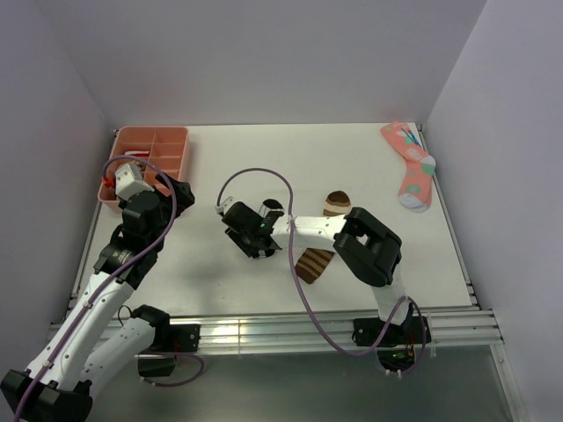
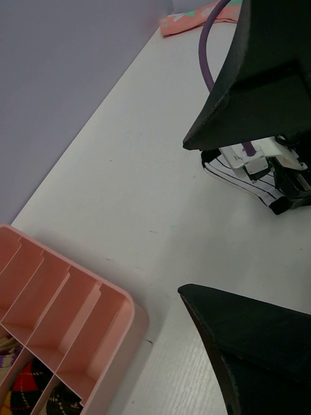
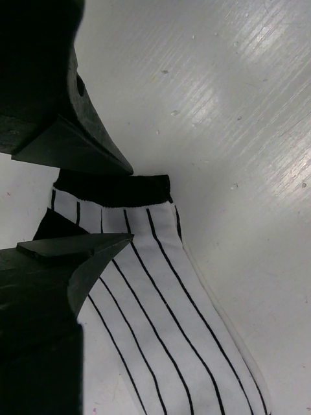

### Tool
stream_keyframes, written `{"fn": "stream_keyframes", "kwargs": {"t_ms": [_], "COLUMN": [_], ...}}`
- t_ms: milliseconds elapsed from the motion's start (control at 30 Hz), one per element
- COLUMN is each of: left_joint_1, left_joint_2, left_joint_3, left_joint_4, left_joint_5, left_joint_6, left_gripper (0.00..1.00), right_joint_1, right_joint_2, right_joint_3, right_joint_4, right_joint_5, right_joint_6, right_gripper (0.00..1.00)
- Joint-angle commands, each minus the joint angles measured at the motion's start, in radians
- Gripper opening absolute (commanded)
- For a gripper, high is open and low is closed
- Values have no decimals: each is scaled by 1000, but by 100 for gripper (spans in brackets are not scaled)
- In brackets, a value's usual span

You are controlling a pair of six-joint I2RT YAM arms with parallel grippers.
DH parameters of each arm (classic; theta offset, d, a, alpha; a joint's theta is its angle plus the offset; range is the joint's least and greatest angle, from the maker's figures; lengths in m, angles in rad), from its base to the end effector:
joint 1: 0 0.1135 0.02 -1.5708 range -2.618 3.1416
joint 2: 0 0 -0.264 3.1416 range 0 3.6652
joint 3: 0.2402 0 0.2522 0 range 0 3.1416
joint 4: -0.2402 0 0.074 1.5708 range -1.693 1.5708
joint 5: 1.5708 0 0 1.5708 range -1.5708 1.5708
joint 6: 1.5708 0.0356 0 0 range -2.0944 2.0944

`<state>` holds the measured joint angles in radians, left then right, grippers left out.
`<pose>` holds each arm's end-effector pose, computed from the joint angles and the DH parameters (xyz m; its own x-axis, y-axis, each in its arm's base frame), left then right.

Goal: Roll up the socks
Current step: Roll the sock at the center of the board.

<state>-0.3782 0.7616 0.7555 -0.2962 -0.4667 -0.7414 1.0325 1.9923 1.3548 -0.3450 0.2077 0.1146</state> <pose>0.1688 -0.0498 0.3227 -0.1572 -0.5865 -0.7945 -0.2380 0.8033 -0.5459 0.2221 0.3577 0.1663 -0.5131 -0.6410 -0.5709 -0.7276 0.6777 -0.1070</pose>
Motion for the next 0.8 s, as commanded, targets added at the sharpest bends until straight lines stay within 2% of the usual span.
{"fn": "stream_keyframes", "kwargs": {"t_ms": [0, 767], "left_joint_1": [5, 12], "left_joint_2": [-8, -2], "left_joint_3": [-5, -13], "left_joint_4": [40, 49], "left_joint_5": [19, 30], "left_joint_6": [14, 20], "left_gripper": [91, 90], "right_joint_1": [15, 43], "right_joint_2": [-47, -49], "right_joint_3": [17, 1], "right_joint_4": [-9, -17], "right_joint_5": [42, 78], "right_joint_6": [13, 14], "right_gripper": [48, 44]}}
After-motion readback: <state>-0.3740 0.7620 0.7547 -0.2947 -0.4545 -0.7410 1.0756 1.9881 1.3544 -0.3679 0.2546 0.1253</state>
